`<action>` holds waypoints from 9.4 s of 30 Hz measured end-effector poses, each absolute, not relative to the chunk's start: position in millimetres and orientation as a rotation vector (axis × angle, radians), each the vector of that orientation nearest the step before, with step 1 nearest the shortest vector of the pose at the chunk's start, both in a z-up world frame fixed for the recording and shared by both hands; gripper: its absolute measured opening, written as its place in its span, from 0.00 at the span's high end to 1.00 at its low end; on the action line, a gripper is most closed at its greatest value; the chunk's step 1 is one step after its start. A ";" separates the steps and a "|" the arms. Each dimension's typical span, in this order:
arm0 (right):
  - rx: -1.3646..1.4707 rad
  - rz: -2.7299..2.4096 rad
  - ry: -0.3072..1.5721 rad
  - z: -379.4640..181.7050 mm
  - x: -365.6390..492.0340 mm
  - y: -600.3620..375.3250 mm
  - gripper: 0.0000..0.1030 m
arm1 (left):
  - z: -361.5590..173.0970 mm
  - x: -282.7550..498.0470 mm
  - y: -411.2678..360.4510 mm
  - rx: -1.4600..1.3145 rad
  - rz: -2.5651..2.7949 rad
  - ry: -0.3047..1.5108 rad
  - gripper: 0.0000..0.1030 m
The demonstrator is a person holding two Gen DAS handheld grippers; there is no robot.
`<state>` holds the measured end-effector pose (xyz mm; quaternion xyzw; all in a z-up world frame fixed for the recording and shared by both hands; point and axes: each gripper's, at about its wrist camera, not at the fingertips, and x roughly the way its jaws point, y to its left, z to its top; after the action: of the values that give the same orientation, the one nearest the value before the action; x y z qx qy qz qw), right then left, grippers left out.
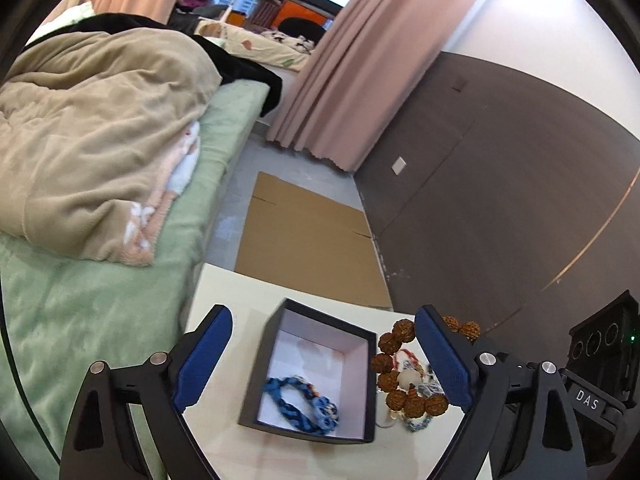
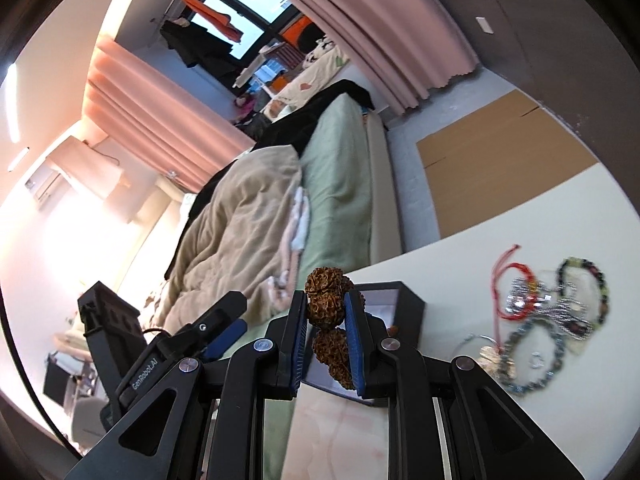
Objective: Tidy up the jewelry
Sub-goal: 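Carry both bracelets over the black box and open both grippers to drop them, then withdraw both grippers from the box back over the jewelry pile, then grasp the grey bead bracelet with the left gripper while the right grasps the gold heart, then drop the grey bracelet into the box with the left gripper while the right drops the heart, then withdraw both grippers and move the left gripper toward the small silver ring, then close the left gripper on the small silver ring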
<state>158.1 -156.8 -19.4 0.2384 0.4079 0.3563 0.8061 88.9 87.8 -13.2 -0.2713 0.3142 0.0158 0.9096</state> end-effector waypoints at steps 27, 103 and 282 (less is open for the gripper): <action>0.485 0.545 0.991 -33.7 154.1 -202.4 0.30 | -20.7 78.7 59.1 -0.528 0.000 0.712 0.10; 0.409 0.279 1.120 -52.1 154.1 -289.3 0.30 | -57.9 107.2 -83.2 -0.330 -0.259 0.885 0.91; 0.460 0.199 1.157 -65.1 175.7 -314.2 0.32 | -100.2 129.8 -98.2 -0.207 -0.232 1.018 1.00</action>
<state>175.7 -314.2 -65.1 0.2152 0.5409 0.0930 0.8078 129.8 -98.2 -100.2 -0.0988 0.4854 -0.1106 0.8616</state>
